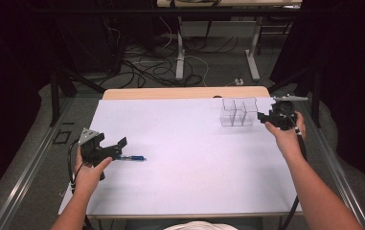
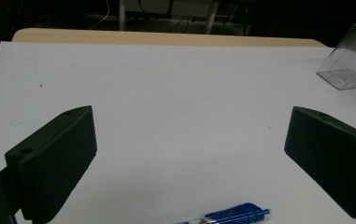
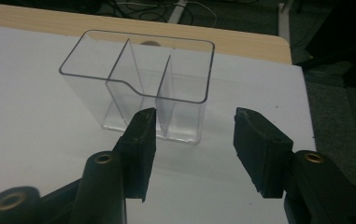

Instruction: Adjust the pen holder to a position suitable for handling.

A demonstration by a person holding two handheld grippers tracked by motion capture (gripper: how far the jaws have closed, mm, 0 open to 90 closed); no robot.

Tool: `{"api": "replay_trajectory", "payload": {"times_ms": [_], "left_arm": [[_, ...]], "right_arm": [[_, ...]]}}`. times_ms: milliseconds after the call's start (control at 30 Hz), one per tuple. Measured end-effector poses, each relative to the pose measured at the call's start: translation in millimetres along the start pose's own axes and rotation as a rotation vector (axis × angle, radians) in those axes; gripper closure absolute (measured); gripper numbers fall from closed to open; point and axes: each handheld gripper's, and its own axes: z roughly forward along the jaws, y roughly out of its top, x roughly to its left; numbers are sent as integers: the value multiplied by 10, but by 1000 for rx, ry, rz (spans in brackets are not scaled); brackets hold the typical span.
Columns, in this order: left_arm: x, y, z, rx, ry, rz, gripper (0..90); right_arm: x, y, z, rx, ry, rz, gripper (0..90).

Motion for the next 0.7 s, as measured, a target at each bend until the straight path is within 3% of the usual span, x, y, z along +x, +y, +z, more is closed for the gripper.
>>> {"api": "replay_trajectory", "payload": {"times_ms": [200,700], "left_arm": [[14,-2,0,2,3,-5,24],[28,-7,3,9,5,-4,25]], "right_arm": [[-11,178,72,23,6,8,521],[12,388,311,74,-26,-50,570]]}}
